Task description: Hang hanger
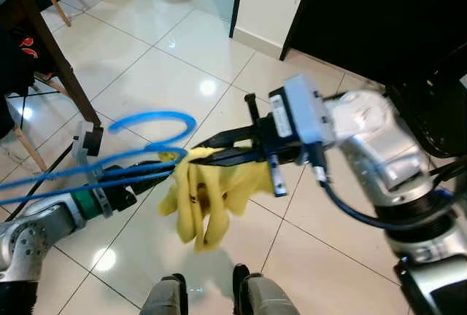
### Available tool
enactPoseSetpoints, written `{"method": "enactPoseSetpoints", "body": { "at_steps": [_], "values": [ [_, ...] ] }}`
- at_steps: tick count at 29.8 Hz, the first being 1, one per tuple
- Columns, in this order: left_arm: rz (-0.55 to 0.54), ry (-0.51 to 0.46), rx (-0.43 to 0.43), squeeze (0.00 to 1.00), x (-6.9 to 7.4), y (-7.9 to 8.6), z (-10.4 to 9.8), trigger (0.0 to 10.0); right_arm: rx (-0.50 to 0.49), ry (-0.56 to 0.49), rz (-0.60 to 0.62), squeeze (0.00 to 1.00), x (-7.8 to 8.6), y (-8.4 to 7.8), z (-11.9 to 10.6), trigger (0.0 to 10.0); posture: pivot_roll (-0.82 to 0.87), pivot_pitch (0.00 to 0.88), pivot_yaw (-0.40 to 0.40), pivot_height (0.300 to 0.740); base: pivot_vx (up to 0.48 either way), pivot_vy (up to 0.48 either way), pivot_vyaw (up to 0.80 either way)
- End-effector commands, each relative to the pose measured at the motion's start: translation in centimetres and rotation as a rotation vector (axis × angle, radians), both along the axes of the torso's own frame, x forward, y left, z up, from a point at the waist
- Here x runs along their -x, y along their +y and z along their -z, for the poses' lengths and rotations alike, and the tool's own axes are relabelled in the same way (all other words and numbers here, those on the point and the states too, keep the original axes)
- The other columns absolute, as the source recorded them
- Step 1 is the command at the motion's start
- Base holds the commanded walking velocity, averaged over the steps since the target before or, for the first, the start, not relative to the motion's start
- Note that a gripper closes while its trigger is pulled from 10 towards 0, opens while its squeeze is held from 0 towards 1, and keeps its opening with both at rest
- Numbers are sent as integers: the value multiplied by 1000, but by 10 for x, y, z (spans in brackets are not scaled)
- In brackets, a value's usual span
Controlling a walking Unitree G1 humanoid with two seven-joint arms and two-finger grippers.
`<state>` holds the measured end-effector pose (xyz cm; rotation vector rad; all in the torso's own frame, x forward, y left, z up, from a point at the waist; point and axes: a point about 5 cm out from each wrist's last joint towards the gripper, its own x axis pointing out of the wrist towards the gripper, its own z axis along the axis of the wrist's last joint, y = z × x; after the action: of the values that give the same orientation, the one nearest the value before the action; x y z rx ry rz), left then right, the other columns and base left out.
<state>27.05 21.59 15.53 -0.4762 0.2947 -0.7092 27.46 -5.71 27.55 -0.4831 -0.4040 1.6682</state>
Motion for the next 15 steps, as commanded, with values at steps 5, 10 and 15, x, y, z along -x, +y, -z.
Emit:
{"method": "enactPoseSetpoints", "body": {
  "at_steps": [5,10,15],
  "values": [
    [-25,2,13,0,6,10,-1,10000,-27,22,29,0,0,4,11,0,21,177,-22,740,0,0,0],
    [-13,18,4,0,21,18,-3,10000,-20,47,58,0,-4,3,26,0,27,177,-23,740,0,0,0],
    [-4,44,7,0,27,16,2,10000,-19,47,62,0,-5,4,28,0,34,180,-24,740,0,0,0]
  ]
}}
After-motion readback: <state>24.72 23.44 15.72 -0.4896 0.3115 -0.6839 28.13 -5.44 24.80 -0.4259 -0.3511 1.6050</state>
